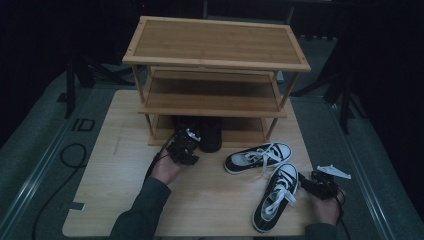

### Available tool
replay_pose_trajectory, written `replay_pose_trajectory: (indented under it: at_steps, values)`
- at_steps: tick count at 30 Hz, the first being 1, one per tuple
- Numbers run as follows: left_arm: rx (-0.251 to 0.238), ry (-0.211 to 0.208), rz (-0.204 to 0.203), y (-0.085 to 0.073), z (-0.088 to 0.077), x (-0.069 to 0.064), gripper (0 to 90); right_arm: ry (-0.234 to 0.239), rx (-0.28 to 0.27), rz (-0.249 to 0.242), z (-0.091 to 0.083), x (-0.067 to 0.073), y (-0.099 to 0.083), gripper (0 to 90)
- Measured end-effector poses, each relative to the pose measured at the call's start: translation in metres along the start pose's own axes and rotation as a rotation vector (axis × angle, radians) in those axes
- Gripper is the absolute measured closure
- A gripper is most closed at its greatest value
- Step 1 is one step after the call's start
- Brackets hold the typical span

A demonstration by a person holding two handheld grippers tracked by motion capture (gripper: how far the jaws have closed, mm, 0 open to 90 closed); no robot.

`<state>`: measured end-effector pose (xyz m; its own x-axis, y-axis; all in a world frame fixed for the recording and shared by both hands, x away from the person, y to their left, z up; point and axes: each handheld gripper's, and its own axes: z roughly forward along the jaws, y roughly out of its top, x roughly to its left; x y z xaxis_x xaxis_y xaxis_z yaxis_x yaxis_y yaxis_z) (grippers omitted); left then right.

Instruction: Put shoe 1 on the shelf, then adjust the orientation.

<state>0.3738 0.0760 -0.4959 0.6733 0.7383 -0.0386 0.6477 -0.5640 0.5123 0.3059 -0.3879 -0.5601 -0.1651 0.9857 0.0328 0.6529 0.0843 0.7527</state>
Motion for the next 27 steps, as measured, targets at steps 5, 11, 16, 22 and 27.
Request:
replay_pose_trajectory:
  at_steps: [5, 11, 16, 22, 27]
  values:
    - [-0.004, -0.009, 0.015, 0.004, -0.002, -0.005, 65.8, 0.000, 0.000, 0.001, 0.000, 0.000, 0.000, 40.1]
    - [0.015, -0.016, 0.053, 0.007, -0.005, -0.009, 65.8, 0.001, 0.000, 0.000, 0.000, 0.000, 0.000, 40.1]
    - [0.016, -0.030, 0.059, 0.009, -0.007, -0.011, 65.9, 0.001, 0.000, 0.000, 0.000, 0.000, 0.000, 40.0]
    - [0.041, -0.040, 0.095, 0.013, -0.009, -0.015, 65.6, 0.000, 0.000, -0.001, 0.000, 0.000, 0.000, 40.1]
    - [0.041, -0.054, 0.120, 0.020, -0.012, -0.022, 65.3, 0.001, 0.000, 0.000, 0.000, 0.000, 0.000, 40.0]
